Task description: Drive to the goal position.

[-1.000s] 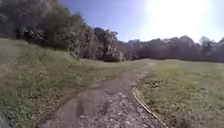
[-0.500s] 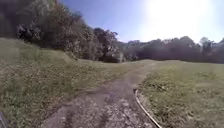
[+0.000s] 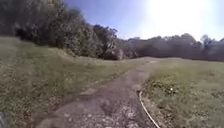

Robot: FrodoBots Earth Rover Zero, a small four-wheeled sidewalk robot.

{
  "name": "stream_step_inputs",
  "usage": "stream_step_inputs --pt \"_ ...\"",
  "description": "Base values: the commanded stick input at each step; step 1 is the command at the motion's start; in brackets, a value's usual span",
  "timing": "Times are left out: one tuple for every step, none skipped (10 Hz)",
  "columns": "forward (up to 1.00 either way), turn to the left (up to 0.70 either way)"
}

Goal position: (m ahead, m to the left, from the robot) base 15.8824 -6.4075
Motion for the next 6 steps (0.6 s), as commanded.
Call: stream_step_inputs --pt "0.7 0.0" --pt "0.7 0.0" --pt "0.7 0.0" --pt "0.7 0.0" --pt "0.7 0.0" --pt "0.7 0.0"
